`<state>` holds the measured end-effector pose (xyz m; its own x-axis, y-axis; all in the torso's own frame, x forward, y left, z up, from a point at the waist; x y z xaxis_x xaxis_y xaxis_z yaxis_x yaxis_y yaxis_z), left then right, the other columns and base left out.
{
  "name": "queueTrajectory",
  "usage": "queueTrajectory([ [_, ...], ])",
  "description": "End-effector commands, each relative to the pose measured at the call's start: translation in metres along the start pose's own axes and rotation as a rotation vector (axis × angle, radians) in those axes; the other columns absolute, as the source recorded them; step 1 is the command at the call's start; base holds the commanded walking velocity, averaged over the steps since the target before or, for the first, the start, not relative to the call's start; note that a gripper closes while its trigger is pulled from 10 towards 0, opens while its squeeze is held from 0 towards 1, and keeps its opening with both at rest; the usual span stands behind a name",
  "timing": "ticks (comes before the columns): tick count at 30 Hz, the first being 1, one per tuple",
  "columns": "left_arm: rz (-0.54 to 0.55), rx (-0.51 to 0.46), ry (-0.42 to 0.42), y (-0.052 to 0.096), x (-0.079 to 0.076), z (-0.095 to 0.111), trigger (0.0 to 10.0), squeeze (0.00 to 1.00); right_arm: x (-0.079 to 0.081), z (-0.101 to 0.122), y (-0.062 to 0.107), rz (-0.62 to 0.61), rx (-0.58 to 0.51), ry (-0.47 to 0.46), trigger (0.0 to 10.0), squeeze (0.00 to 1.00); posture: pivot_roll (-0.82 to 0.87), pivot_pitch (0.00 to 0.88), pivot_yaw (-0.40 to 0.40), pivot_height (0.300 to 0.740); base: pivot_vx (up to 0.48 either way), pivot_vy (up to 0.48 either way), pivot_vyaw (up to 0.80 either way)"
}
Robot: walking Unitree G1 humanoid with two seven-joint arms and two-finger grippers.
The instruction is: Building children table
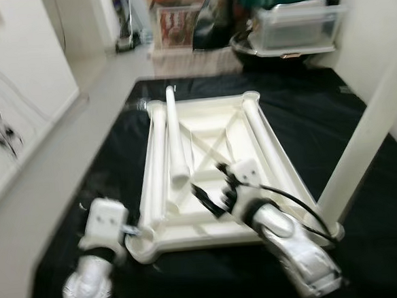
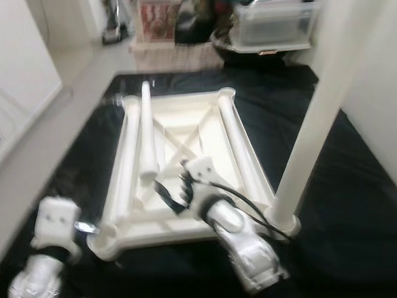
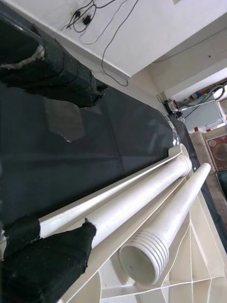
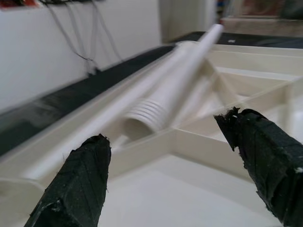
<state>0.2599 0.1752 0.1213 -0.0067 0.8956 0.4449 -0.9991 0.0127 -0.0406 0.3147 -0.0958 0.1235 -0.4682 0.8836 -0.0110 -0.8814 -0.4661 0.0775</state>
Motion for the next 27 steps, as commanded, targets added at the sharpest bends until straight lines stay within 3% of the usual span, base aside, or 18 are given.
queueTrajectory([
  [1, 0.007, 0.026, -0.008, 0.001, 0.002, -0.006, 10.0, 0.00, 0.005, 0.006, -0.006, 0.012, -0.033, 0.051, 10.0, 0.00, 0.10, 0.000, -0.023, 0.740, 0.000, 0.000, 0.00],
  [3, -0.015, 0.019, -0.018, 0.000, -0.006, -0.005, 10.0, 0.00, 0.020, 0.009, -0.017, 0.105, -0.027, 0.119, 10.0, 0.00, 0.10, 0.000, -0.022, 0.740, 0.000, 0.000, 0.00],
  [6, -0.019, 0.017, -0.015, -0.001, -0.007, -0.005, 10.0, 0.00, 0.025, 0.009, -0.021, 0.129, -0.022, 0.148, 10.0, 0.00, 0.10, 0.000, -0.022, 0.740, 0.000, 0.000, 0.00],
  [8, -0.023, 0.008, -0.013, -0.003, -0.009, -0.002, 10.0, 0.00, 0.029, 0.009, -0.031, 0.124, -0.011, 0.232, 10.0, 0.00, 0.09, 0.000, -0.026, 0.740, 0.000, 0.000, 0.00],
  [11, -0.014, 0.009, -0.014, -0.005, -0.009, -0.002, 10.0, 0.00, 0.038, 0.013, -0.046, 0.135, -0.010, 0.228, 10.0, 0.00, 0.11, 0.000, -0.046, 0.740, 0.000, 0.000, 0.00],
  [14, 0.035, 0.029, -0.021, -0.002, 0.001, -0.006, 10.0, 0.00, 0.054, 0.007, -0.066, 0.146, 0.043, 0.233, 10.0, 0.00, 0.15, 0.000, -0.078, 0.740, 0.000, 0.000, 0.00],
  [18, 0.051, 0.037, -0.026, 0.000, 0.004, -0.008, 10.0, 0.00, 0.058, 0.001, -0.075, 0.119, 0.083, 0.267, 10.0, 0.00, 0.17, 0.000, -0.092, 0.740, 0.000, 0.000, 0.00],
  [20, 0.056, 0.043, -0.031, 0.003, 0.005, -0.010, 10.0, 0.00, 0.057, -0.007, -0.080, 0.090, 0.153, 0.235, 10.0, 0.00, 0.18, 0.000, -0.102, 0.740, 0.000, 0.000, 0.00],
  [22, 0.060, 0.051, -0.034, 0.005, 0.005, -0.011, 10.0, 0.00, 0.061, -0.020, -0.080, 0.094, 0.267, 0.079, 10.0, 0.00, 0.18, 0.000, -0.110, 0.740, 0.000, 0.000, 0.00],
  [23, 0.060, 0.051, -0.034, 0.005, 0.005, -0.011, 10.0, 0.00, 0.061, -0.020, -0.080, 0.094, 0.267, 0.079, 10.0, 0.00, 0.18, 0.000, -0.110, 0.740, 0.000, 0.000, 0.00],
  [24, 0.062, 0.053, -0.034, 0.005, 0.005, -0.012, 10.0, 0.00, 0.061, -0.025, -0.079, 0.085, 0.305, 0.000, 10.0, 0.00, 0.18, 0.000, -0.112, 0.740, 0.000, 0.000, 0.00],
  [27, 0.064, 0.058, -0.031, 0.007, 0.003, -0.013, 10.0, 0.00, 0.034, -0.032, -0.077, -0.013, 0.332, -0.115, 10.0, 0.00, 0.17, 0.000, -0.108, 0.740, 0.000, 0.000, 0.00],
])
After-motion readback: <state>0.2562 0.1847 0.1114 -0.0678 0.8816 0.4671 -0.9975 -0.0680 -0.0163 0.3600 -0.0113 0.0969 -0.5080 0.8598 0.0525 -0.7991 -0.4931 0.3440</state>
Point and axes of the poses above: a point about 5 cm out from each wrist's last joint towards the gripper, its own y axis pointing back from the gripper into the wrist, its own z axis along the axis of the wrist's last joint, x = y × z, the point moved 2 cm from there along -y, pointing out of the wrist towards the gripper, and after that the axes turned 11 degrees about -y, right-handed, at the moved point
